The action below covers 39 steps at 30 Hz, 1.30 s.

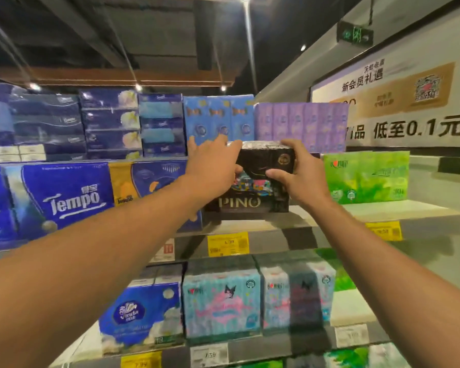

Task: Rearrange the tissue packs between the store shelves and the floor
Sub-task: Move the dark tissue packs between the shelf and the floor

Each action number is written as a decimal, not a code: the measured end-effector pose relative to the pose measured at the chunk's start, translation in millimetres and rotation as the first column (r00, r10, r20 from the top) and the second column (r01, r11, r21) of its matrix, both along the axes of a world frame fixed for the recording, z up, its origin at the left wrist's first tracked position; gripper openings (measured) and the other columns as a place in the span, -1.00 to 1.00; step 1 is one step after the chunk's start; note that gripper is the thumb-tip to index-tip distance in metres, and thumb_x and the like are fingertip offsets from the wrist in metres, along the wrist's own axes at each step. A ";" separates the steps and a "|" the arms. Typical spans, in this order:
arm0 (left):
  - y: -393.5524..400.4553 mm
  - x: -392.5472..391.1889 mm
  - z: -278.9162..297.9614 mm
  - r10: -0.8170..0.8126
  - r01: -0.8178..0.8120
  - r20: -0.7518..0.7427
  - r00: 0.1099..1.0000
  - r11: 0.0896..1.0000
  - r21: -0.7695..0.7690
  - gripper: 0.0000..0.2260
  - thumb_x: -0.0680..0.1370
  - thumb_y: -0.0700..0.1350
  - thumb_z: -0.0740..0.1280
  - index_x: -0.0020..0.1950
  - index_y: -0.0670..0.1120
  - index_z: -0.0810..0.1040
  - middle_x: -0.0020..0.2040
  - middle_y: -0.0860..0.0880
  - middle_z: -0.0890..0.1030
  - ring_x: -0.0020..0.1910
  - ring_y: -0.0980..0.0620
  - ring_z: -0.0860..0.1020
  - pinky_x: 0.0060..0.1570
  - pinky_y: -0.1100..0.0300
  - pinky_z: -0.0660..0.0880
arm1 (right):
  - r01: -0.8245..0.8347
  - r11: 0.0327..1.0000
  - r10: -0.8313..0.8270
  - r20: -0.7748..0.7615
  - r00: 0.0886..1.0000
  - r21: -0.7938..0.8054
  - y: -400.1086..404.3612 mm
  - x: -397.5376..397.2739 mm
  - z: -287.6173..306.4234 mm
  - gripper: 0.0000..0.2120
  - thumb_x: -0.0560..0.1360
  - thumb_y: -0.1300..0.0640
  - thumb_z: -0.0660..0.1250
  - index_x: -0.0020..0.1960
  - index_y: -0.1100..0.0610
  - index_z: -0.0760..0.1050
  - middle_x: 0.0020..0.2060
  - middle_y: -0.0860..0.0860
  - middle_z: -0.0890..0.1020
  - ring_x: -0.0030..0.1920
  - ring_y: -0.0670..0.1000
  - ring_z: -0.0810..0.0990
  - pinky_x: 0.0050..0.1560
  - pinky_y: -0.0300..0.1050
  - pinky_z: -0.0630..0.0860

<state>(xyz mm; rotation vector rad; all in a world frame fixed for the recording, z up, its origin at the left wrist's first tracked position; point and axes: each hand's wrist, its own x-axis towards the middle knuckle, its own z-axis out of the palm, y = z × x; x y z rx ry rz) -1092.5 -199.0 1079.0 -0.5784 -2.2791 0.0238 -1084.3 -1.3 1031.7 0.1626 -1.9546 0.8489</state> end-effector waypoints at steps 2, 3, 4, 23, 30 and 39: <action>-0.8 -10.1 -4.1 0.089 -0.087 0.029 0.996 0.995 -0.054 -0.62 0.59 0.08 0.25 0.38 0.01 0.34 0.27 -0.08 0.48 0.25 -0.22 0.44 0.32 -0.37 0.12 | -0.030 1.000 0.030 0.053 0.998 0.000 -3.5 -18.2 -7.0 -0.38 0.30 0.05 0.59 0.29 -0.04 0.42 0.01 0.05 0.68 0.01 0.06 0.63 0.08 -0.04 0.54; -1.2 -14.9 -6.2 0.127 -0.123 0.041 0.991 0.989 -0.079 -0.61 0.59 0.08 0.26 0.38 0.00 0.33 0.28 -0.08 0.48 0.27 -0.22 0.42 0.31 -0.38 0.14 | -0.035 0.999 0.034 0.078 0.996 0.013 -6.0 -26.8 -10.5 -0.38 0.31 0.04 0.59 0.30 -0.04 0.42 0.02 0.05 0.68 0.03 0.06 0.63 0.05 -0.09 0.52; -1.5 -19.9 -7.8 0.156 -0.151 0.047 0.987 0.984 -0.095 -0.60 0.59 0.08 0.26 0.38 0.00 0.33 0.28 -0.09 0.47 0.28 -0.23 0.41 0.30 -0.38 0.18 | -0.037 0.999 0.034 0.100 0.994 0.028 -8.7 -34.9 -13.3 -0.38 0.32 0.02 0.58 0.31 -0.04 0.41 0.05 0.05 0.67 0.05 0.07 0.62 0.03 -0.12 0.49; 1.5 -32.6 -16.5 0.189 -0.198 -0.080 0.979 0.972 -0.129 -0.44 0.50 0.10 0.33 0.45 0.05 0.26 0.28 -0.09 0.48 0.26 -0.18 0.43 0.20 -0.19 0.30 | 0.003 0.991 -0.049 0.343 0.938 0.134 -23.0 -47.5 -20.5 0.19 0.27 -0.10 0.60 0.53 -0.20 -0.24 0.24 0.15 0.57 0.15 0.17 0.58 0.18 0.10 0.52; 12.4 23.9 -69.2 -0.350 0.350 -0.041 0.936 0.937 -0.001 -0.57 0.43 0.11 0.36 0.26 0.03 0.49 0.16 -0.01 0.54 0.13 -0.13 0.48 -0.04 -0.06 0.54 | 0.226 0.960 -0.264 0.274 0.925 0.163 -18.9 59.1 -57.7 -0.13 0.30 -0.04 0.55 0.50 -0.07 0.20 0.11 0.13 0.66 0.13 0.17 0.61 0.11 0.04 0.53; 48.3 157.4 -223.2 -0.769 0.781 0.332 0.546 0.610 0.130 -0.53 0.40 0.09 0.43 0.26 -0.05 0.53 0.11 -0.18 0.60 0.10 -0.21 0.53 0.08 0.00 0.45 | 0.650 0.752 -0.612 0.484 0.625 0.113 -55.9 322.0 -194.9 -0.31 0.32 -0.04 0.55 0.38 0.04 0.41 0.18 0.14 0.62 0.16 0.17 0.60 0.17 0.09 0.50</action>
